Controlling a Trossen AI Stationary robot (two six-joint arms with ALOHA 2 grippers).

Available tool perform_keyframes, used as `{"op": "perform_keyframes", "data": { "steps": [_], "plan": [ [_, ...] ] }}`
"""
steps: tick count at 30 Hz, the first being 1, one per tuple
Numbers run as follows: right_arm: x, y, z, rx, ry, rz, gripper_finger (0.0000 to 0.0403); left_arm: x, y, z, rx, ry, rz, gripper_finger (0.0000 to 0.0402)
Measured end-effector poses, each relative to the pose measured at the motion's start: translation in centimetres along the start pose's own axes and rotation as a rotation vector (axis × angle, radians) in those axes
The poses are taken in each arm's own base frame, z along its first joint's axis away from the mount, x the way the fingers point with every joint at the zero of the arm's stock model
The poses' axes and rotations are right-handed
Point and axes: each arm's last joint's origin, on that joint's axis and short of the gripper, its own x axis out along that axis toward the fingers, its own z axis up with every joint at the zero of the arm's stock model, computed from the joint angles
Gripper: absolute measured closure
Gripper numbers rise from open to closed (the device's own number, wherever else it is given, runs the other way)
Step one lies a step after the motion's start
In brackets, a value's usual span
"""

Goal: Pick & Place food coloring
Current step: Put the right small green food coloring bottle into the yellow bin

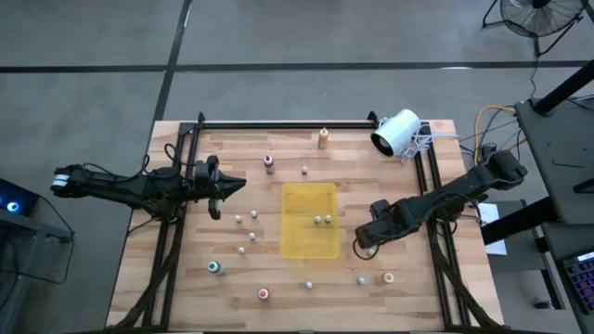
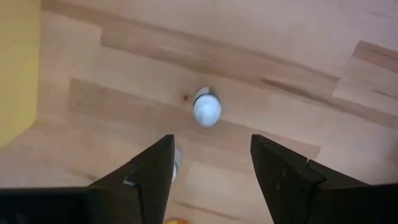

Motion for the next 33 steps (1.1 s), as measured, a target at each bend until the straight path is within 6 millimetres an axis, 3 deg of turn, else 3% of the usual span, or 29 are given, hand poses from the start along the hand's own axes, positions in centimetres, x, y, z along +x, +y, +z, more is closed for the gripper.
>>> {"op": "perform_keyframes", "data": {
  "steps": [16,33],
  "plan": [
    [2.7,-0.6,1.1,0.074,0.004,0.039,0.0195,0.0,0.0,0.0,0.000,0.000,0.000,0.0402],
    [3.0,-0.8,1.1,0.076,0.011,0.030,0.0234,0.0,0.0,0.0,0.000,0.000,0.000,0.0402]
  ]
}}
